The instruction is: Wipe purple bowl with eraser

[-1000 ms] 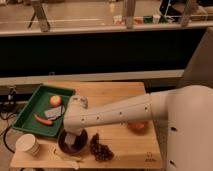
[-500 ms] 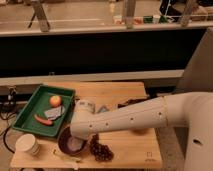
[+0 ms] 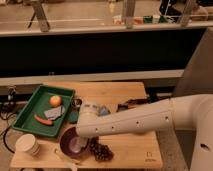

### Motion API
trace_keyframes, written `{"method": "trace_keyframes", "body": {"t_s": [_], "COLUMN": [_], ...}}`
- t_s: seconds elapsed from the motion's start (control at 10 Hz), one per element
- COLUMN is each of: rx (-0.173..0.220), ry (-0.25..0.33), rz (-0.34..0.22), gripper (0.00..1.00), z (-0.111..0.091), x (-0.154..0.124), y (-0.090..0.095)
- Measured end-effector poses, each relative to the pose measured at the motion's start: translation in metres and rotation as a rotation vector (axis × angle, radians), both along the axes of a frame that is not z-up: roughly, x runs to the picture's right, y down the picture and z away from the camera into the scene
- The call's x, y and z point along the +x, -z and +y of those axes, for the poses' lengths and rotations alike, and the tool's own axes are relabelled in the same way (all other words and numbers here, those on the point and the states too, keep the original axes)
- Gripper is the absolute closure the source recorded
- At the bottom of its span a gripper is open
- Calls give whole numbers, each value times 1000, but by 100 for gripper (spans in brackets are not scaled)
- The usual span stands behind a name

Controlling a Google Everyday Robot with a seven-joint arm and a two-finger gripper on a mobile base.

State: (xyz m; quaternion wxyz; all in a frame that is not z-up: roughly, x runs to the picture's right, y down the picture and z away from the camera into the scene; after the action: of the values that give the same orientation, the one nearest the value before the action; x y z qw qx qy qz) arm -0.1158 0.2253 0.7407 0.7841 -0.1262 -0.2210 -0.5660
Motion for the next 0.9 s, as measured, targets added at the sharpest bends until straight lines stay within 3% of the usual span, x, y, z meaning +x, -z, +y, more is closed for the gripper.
{"method": "trace_keyframes", "body": {"t_s": [0.4, 0.6, 0.9], "rx": [6, -15, -50], "ry": [53, 97, 135], "rz": [-82, -157, -187], "gripper": [100, 100, 100], "z": [11, 24, 39], "x": [-69, -102, -111], "y": [1, 19, 34]}}
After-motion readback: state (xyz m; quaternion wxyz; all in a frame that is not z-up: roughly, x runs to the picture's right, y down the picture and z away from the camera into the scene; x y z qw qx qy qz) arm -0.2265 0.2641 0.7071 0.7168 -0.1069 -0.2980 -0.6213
